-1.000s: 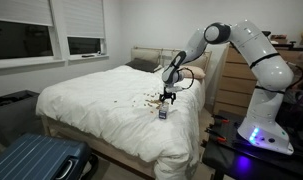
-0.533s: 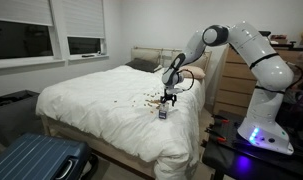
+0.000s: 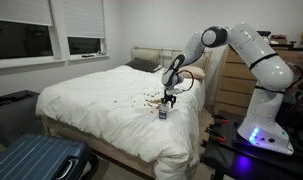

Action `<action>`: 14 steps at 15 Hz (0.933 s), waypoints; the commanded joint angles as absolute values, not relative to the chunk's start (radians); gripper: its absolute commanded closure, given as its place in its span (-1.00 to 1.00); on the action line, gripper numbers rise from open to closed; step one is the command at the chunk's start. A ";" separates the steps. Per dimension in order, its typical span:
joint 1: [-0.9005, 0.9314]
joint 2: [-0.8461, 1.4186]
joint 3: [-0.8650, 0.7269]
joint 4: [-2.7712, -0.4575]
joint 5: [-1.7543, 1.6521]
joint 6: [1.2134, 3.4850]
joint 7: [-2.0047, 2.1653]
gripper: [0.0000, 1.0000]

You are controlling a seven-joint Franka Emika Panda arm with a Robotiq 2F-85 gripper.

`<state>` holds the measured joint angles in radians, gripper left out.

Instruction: Pick some objects from the bed and put them in the clear bottle

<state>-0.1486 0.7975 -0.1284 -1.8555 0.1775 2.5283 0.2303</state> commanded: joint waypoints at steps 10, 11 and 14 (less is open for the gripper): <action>-0.125 0.832 -0.152 -1.801 0.165 2.477 0.276 0.76; -0.125 0.833 -0.153 -1.798 0.165 2.475 0.275 0.90; -0.125 0.839 -0.155 -1.788 0.164 2.466 0.275 1.00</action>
